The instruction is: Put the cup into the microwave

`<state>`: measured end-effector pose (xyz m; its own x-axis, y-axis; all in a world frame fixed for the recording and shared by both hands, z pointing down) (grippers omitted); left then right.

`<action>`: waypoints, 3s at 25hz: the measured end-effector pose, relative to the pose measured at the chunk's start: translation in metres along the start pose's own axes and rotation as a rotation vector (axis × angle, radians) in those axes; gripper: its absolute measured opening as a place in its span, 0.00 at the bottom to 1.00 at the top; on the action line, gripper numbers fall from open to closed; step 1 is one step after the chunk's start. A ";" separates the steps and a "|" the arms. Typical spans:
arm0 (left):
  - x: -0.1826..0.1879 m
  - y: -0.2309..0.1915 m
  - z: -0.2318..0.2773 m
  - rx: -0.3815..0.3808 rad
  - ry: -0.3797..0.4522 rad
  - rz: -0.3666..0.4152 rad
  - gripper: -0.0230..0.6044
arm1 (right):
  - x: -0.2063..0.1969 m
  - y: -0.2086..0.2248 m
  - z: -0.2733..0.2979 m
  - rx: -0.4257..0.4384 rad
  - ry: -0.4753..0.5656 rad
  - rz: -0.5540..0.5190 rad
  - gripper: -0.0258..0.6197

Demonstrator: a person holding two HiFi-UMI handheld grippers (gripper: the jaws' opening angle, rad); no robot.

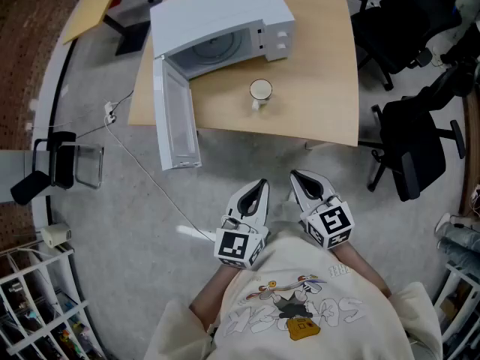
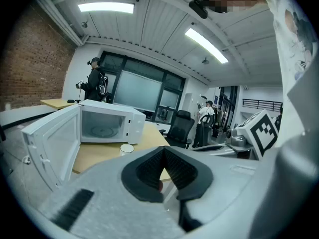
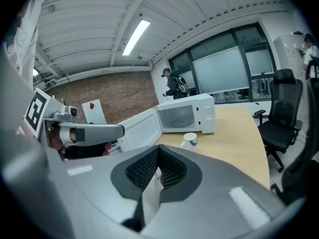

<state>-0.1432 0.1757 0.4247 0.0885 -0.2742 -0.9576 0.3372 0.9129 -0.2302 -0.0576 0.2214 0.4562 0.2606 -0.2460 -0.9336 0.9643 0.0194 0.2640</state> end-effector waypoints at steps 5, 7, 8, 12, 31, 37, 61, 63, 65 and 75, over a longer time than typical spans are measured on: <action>-0.009 0.010 -0.003 0.022 -0.060 -0.040 0.04 | 0.012 -0.018 -0.012 0.032 0.011 -0.022 0.05; -0.011 0.013 -0.002 0.028 -0.068 -0.048 0.04 | 0.012 -0.017 -0.017 0.033 0.011 -0.029 0.05; -0.012 0.014 -0.001 0.032 -0.070 -0.049 0.04 | 0.011 -0.014 -0.019 0.032 0.009 -0.031 0.05; -0.010 0.018 0.006 0.053 -0.064 -0.056 0.04 | 0.008 0.000 -0.027 0.025 0.010 -0.027 0.05; -0.003 -0.048 0.071 0.151 -0.075 -0.124 0.04 | 0.027 0.045 0.059 0.142 -0.032 -0.036 0.15; 0.040 -0.120 0.118 0.116 -0.047 -0.098 0.04 | 0.053 0.078 0.136 0.158 -0.070 -0.127 0.26; 0.040 -0.133 0.145 0.175 -0.090 -0.042 0.04 | -0.041 0.164 0.275 0.879 -0.388 -0.534 0.66; 0.037 -0.134 0.143 0.216 -0.088 -0.054 0.04 | -0.047 0.164 0.278 0.930 -0.379 -0.599 0.66; 0.034 -0.135 0.140 0.254 -0.089 -0.073 0.04 | -0.052 0.163 0.283 0.956 -0.364 -0.626 0.66; 0.035 -0.129 0.147 0.320 -0.072 -0.083 0.04 | -0.062 0.158 0.299 0.956 -0.339 -0.610 0.65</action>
<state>-0.0455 0.0036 0.4463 0.1100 -0.3748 -0.9205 0.6224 0.7481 -0.2302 0.0647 -0.0495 0.6285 -0.3953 -0.2105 -0.8941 0.4610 -0.8874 0.0052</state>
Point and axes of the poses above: the fingertips, and each gripper's own axes: z forward along the fingers, y to its right, x out of its top, the point moved 3 cm from there along -z, backward along the fingers, and after that the axes turned 7 degrees about y, right-handed, at the moved point
